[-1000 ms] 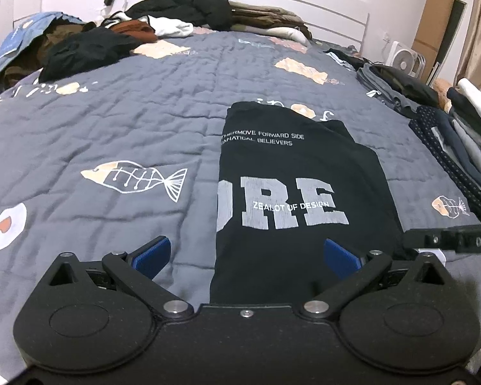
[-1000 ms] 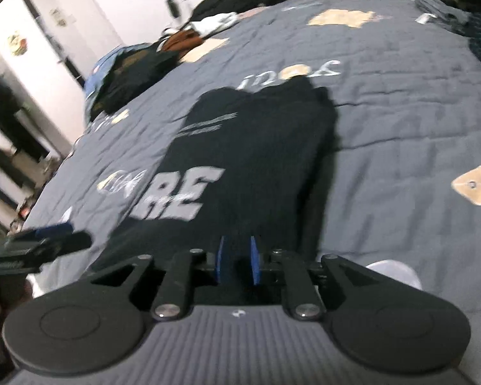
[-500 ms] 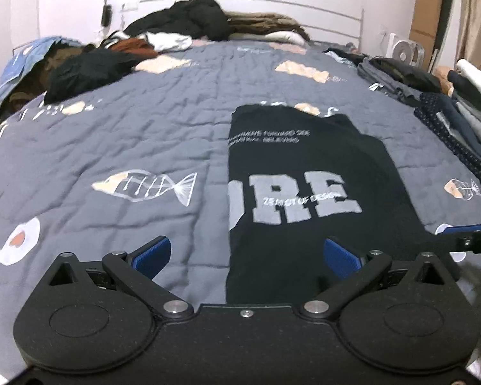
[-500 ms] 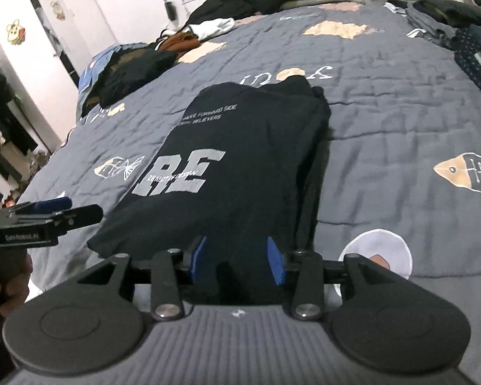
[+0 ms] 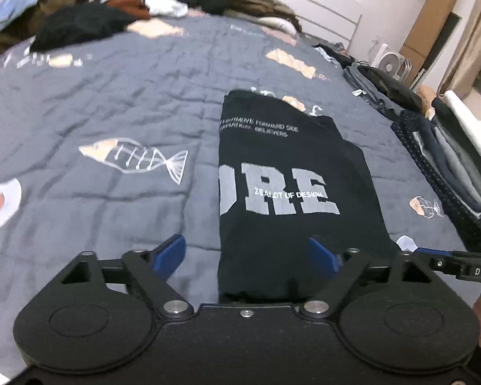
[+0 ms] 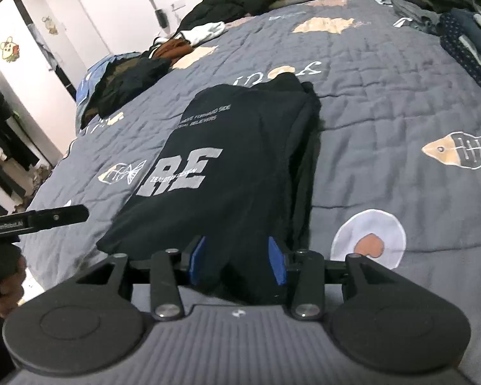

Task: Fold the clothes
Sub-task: 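Grasp the folded shirt end with the left tool while the right tool holds the other end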

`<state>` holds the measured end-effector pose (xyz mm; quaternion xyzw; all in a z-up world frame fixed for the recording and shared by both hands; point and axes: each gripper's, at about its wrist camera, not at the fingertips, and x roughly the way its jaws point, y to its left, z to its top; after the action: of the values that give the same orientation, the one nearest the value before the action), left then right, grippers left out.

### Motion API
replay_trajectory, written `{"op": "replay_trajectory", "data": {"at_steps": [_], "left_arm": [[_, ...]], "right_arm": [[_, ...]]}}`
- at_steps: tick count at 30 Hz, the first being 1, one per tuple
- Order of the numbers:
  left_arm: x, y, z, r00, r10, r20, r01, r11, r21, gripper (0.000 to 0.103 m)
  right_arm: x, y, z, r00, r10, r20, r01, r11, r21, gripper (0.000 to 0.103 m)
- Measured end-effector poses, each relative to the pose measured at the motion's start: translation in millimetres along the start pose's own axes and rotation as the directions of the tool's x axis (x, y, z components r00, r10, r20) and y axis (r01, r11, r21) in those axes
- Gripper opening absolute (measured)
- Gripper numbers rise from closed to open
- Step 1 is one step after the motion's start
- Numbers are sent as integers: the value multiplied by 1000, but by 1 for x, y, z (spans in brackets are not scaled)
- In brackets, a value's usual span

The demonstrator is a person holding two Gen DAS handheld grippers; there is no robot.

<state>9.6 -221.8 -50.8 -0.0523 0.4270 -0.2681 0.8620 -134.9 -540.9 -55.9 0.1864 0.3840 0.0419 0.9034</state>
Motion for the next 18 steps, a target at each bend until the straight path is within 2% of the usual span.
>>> {"op": "replay_trajectory", "data": {"at_steps": [5,9,14,18], "left_arm": [[21,11,3,993,-84,-80,78,994,-76,73],[36,18,11,986,-107,-128,100,993,-58,73],[54,30,13,963,-197,-186,176,977,-125,73],[66,25,9,946,-224,-234,206,973,-99,73]], "right_arm": [[-1,-4,2,1000,9,14,-9,1000,18,43],[1,-9,6,1000,11,22,-12,1000,22,43],[6,-14,9,1000,18,16,-18,1000,25,43],[10,-21,25,998,57,14,-57,998,22,44]]}}
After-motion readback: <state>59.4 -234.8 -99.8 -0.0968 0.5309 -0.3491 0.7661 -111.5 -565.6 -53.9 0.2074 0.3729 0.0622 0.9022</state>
